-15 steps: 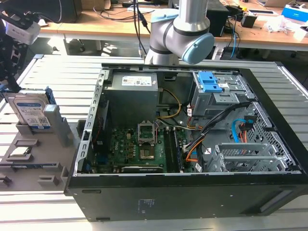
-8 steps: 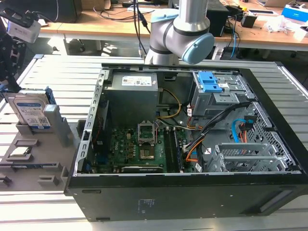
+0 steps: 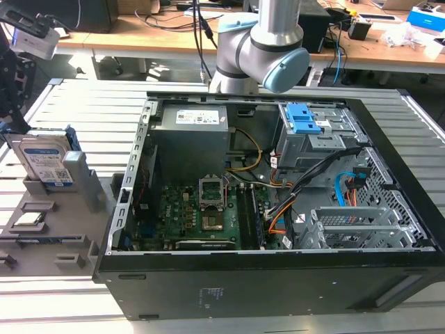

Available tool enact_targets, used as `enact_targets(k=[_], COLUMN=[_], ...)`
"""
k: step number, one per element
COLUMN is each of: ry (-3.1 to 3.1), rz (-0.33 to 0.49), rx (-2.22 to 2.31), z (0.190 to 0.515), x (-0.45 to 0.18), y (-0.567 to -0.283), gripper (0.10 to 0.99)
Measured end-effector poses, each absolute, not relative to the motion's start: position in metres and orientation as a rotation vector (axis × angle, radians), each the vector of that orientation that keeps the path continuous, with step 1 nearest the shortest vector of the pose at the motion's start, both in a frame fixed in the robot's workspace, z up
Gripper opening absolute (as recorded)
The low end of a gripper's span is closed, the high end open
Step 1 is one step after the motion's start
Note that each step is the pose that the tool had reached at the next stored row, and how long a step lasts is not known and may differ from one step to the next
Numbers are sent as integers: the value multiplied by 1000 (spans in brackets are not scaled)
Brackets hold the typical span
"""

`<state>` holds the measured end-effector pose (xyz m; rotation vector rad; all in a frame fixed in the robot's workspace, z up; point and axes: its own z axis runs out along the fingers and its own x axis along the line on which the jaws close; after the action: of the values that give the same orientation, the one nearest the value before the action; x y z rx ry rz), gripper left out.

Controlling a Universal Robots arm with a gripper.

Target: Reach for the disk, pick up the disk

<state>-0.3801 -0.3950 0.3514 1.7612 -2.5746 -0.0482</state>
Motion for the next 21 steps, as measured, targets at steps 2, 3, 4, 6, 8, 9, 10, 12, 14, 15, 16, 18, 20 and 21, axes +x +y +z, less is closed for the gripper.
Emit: enact_targets(k=[2,3,4,6,8,9,10,12,14,15,16,18,20,21], ry=[-2559,-2552,-2546,-2530,-2518,-2509,-2502,-2485,-2470,-2464,-2452,-2427,-2411,-2404], rz=[-48,-48,-48,-47,-47,-47,-47,-46,-46,-46,-46,-45,-45,-45], rx=[1783,1793,1801,1823,1840,1852,1861,1883,1903,1911,1925,1956,1975,1984], z=[351,351,351,351,351,351,351,351,351,351,351,351,351,351], x=[-380,-380,-380,-380,-380,-380,-380,-380,-380,-380,-380,-380,-380,-380], y=[-395,-395,-395,-395,-395,-395,-395,-395,-395,-395,-395,-395,-395,-395], gripper=[106,106,106,106,106,106,106,106,106,106,106,106,106,106])
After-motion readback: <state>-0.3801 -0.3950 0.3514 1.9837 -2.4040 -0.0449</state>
